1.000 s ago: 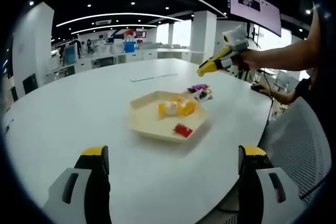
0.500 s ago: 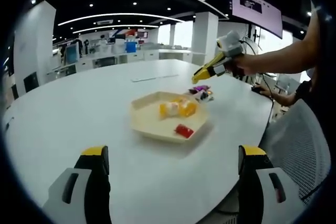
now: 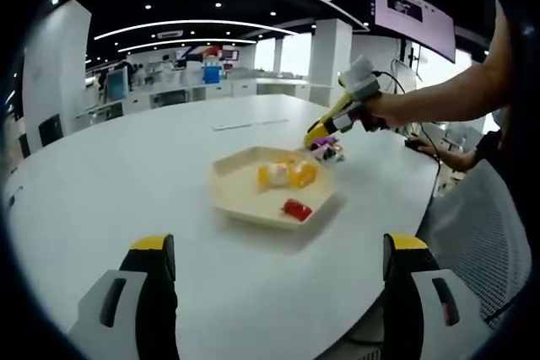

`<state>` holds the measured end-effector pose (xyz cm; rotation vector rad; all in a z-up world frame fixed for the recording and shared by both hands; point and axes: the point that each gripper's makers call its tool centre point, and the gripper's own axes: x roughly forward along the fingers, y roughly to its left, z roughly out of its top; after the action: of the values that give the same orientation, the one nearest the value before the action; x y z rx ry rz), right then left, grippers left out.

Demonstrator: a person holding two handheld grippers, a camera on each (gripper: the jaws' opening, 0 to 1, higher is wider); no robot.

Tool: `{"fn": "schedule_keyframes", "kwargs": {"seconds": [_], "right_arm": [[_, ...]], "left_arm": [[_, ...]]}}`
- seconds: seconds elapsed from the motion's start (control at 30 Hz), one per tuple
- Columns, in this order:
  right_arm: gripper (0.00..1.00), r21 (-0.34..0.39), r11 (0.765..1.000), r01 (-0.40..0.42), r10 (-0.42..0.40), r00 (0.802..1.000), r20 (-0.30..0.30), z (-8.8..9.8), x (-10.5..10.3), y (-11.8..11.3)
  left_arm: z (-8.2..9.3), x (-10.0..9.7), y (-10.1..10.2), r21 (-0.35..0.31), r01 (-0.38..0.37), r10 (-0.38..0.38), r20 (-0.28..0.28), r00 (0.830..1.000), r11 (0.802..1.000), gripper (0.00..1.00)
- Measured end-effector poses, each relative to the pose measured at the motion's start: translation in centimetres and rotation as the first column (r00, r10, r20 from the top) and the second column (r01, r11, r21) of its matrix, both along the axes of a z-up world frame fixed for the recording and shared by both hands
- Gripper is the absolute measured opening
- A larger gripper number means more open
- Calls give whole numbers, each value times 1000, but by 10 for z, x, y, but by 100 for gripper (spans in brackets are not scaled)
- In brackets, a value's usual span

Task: Place the target food into the container with the food tongs after gripping and lifting it, then release it inside without dropping or visibly crushing the food.

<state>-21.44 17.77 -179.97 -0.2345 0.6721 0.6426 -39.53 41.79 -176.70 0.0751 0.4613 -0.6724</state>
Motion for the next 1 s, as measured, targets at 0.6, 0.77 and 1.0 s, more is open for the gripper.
{"fn": "schedule_keyframes", "kwargs": {"seconds": [0.6, 0.77, 1.0], "right_arm": [[27, -62, 998, -25, 21, 998, -55, -20, -9, -1], [27, -85, 994, -65, 59, 996, -67, -21, -15, -12], [27, -91, 992, -85, 79, 995, -64, -18, -15, -15]], "left_arm": [[-2, -1, -1, -2, 8, -8, -6, 1000, 1000, 99], [0, 0, -1, -7, 4, -4, -5, 1000, 1000, 99], [0, 0, -1, -6, 6, -6, -3, 1000, 1000, 99]]}}
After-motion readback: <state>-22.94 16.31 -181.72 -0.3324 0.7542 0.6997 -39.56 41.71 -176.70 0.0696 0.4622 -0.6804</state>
